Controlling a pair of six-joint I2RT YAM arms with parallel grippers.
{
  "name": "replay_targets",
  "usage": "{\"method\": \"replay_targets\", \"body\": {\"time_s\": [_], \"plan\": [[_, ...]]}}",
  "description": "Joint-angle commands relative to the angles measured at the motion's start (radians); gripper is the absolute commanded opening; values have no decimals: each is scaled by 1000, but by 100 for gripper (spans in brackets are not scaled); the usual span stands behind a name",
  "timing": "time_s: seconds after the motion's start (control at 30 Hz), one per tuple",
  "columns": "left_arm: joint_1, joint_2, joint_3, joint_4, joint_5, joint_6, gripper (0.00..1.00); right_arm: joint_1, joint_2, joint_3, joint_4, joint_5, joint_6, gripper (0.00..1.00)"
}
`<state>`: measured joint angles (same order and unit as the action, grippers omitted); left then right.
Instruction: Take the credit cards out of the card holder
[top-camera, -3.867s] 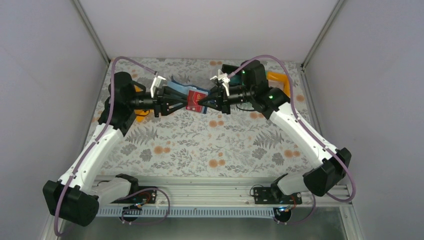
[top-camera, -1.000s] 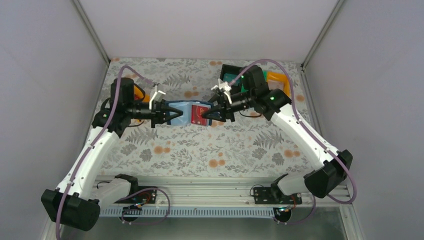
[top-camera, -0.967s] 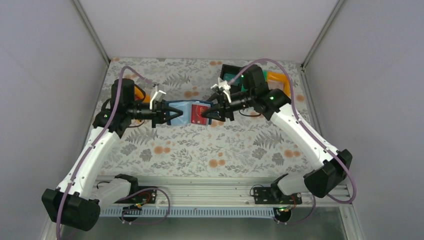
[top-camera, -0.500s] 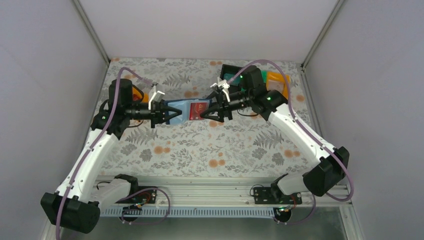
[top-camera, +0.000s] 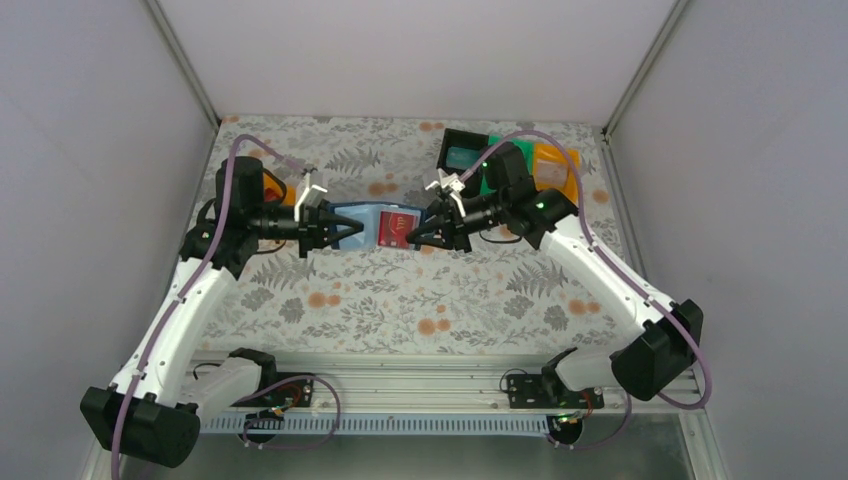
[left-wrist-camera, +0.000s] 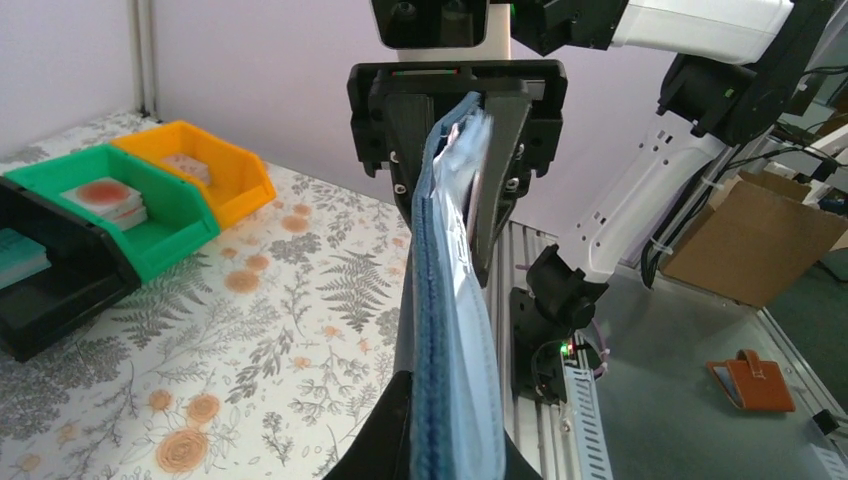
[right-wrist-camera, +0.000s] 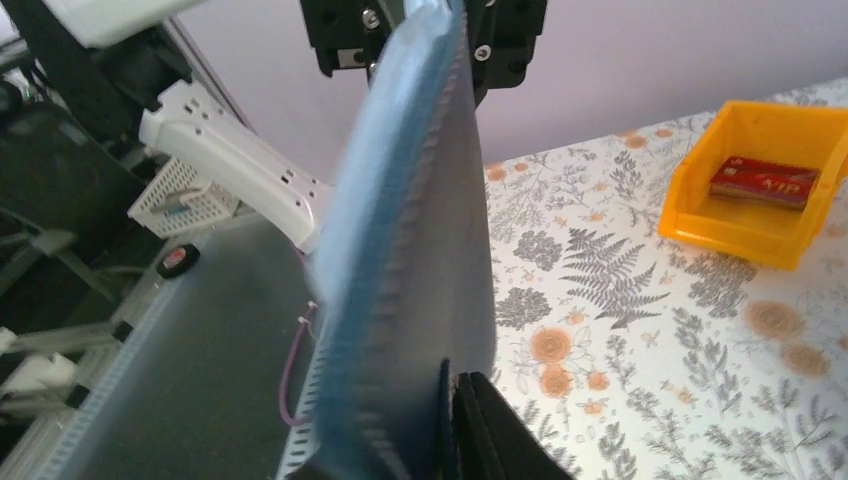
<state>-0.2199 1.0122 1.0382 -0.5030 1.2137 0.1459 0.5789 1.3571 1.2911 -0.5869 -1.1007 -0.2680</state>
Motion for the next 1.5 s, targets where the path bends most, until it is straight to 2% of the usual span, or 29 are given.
{"method": "replay_targets", "body": {"time_s": [0.0, 0.07, 0.17, 0.2, 0.27, 0.3, 0.37, 0.5, 0.57, 0.7, 0.83, 0.93, 1.03, 1.2, 1.3, 1.47], "plan": [[3, -11, 22, 29, 41, 21, 2, -8, -41, -15, 6, -27, 6, 11], [2, -13, 15, 31, 36, 18, 2, -8, -48, -8, 22, -25, 24, 4], [4, -11, 8, 42, -37, -15, 3, -7, -47, 4, 41, -16, 50, 4], [4, -11, 7, 44, -100, -34, 13, -8, -47, 6, 43, -7, 58, 4], [9, -10, 0, 38, -344, -81, 44, -7, -47, 10, 53, 47, 87, 4], [16, -8, -2, 31, -438, -97, 56, -8, -47, 11, 62, 105, 118, 4], [34, -3, 1, 17, -565, -107, 68, -10, -38, 15, 79, 239, 195, 4], [39, -7, 34, 16, -584, -92, 79, -17, 13, 35, 90, 434, 369, 4], [43, -5, 61, 22, -563, -91, 80, -17, 48, 56, 70, 517, 449, 4], [45, 0, 106, 36, -389, -62, 52, 9, 82, 88, 84, 557, 517, 4], [34, -10, 55, 132, -148, -156, 42, 61, 124, 161, 46, 570, 482, 4], [19, -27, -16, 164, -139, -204, 35, 91, 129, 182, 57, 534, 442, 4], [14, -37, -51, 160, -157, -203, 34, 119, 130, 195, 62, 479, 386, 4], [22, -28, -12, 131, -176, -151, 42, 174, 117, 185, 53, 421, 279, 4], [29, -31, 3, 95, -200, -99, 41, 177, 102, 178, 56, 341, 239, 4], [30, -39, -37, 105, -188, -117, 37, 183, 89, 178, 58, 230, 182, 4]]}}
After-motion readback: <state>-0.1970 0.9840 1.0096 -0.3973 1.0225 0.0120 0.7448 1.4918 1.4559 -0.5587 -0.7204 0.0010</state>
